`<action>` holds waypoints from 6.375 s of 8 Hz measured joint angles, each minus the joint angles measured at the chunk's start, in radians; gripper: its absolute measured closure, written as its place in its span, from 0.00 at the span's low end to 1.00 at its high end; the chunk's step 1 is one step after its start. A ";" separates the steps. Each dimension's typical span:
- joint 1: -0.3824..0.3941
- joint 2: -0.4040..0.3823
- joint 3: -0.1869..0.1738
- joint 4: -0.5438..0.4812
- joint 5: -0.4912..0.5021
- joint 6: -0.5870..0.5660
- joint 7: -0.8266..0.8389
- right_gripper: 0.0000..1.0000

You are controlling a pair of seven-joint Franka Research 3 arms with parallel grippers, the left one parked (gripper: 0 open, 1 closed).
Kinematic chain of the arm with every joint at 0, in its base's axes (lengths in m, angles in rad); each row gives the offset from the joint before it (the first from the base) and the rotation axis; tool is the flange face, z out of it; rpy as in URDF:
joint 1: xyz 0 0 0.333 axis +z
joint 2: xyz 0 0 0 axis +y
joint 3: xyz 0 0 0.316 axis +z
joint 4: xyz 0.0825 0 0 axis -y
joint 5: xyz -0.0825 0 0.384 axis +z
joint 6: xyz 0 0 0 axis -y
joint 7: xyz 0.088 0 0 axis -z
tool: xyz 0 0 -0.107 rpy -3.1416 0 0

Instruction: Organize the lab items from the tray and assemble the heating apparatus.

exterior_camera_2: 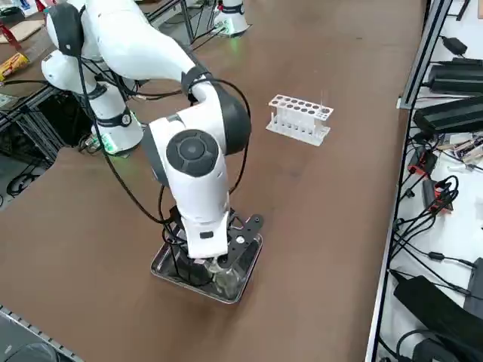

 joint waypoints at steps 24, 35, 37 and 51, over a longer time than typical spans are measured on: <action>0.610 -0.486 -0.003 -0.876 0.004 0.417 0.390 0.39; 0.455 -0.538 -0.311 -0.716 -0.032 0.260 0.252 0.22; 0.414 -0.540 -0.312 -0.789 0.036 0.389 0.250 0.27; 0.303 -0.430 -0.299 -0.880 0.478 0.539 0.073 0.40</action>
